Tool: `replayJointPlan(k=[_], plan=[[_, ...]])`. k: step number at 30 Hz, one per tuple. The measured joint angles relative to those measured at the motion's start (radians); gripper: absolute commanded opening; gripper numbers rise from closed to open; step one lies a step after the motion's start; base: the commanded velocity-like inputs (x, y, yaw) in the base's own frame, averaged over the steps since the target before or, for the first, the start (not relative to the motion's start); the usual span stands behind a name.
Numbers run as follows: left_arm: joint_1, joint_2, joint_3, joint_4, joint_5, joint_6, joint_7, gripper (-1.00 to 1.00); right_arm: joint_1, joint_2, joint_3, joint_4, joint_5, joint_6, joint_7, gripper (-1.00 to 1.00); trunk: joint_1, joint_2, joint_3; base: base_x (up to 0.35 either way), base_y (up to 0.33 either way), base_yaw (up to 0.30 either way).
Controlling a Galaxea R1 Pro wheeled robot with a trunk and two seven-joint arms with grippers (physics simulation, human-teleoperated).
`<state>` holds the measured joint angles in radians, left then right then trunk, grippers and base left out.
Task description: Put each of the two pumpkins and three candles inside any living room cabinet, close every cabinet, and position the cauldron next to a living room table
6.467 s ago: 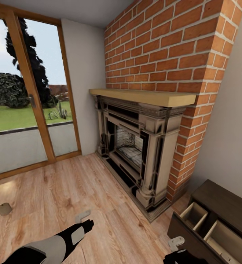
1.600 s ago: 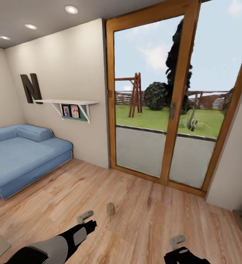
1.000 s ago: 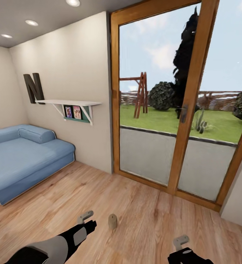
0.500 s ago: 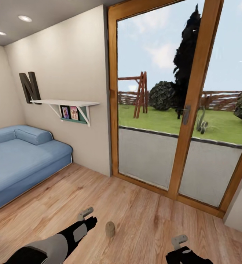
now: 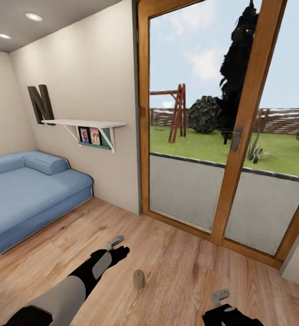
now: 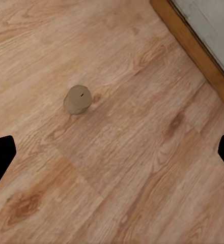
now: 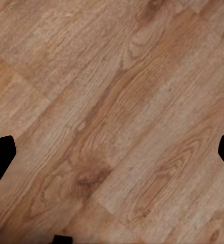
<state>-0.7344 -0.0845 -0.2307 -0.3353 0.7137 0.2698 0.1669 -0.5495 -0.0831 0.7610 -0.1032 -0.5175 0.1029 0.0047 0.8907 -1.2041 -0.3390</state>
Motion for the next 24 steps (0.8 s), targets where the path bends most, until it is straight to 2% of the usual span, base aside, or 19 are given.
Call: replayJointPlan(k=[3,8,14,18,24], plan=[[0.0,0.013,0.001,-0.04,0.0,0.032,0.004,1.0,-0.003,0.004,-0.001,0.0,-0.001,0.007,0.001,1.0,0.0,0.0,-0.005,0.0,0.0,0.089],[0.0,0.033,0.001,-0.094,0.0,0.087,0.006,1.0,-0.011,0.028,-0.001,0.0,-0.002,0.039,0.0,1.0,0.0,0.0,-0.013,0.0,0.0,0.089],[0.0,0.049,0.001,-0.151,0.0,0.126,0.006,1.0,-0.047,0.07,-0.001,-0.001,-0.002,0.063,0.0,1.0,0.0,0.0,-0.022,0.0,0.0,0.096],[0.0,0.052,0.0,-0.163,0.0,0.137,0.007,1.0,-0.066,0.09,-0.001,-0.003,-0.002,0.067,-0.002,1.0,0.0,0.0,-0.028,0.0,0.0,0.112],[0.0,0.055,0.0,-0.17,0.0,0.164,0.017,1.0,-0.116,0.139,-0.002,-0.003,-0.003,0.069,-0.007,1.0,0.0,0.0,-0.038,0.0,0.0,0.119]])
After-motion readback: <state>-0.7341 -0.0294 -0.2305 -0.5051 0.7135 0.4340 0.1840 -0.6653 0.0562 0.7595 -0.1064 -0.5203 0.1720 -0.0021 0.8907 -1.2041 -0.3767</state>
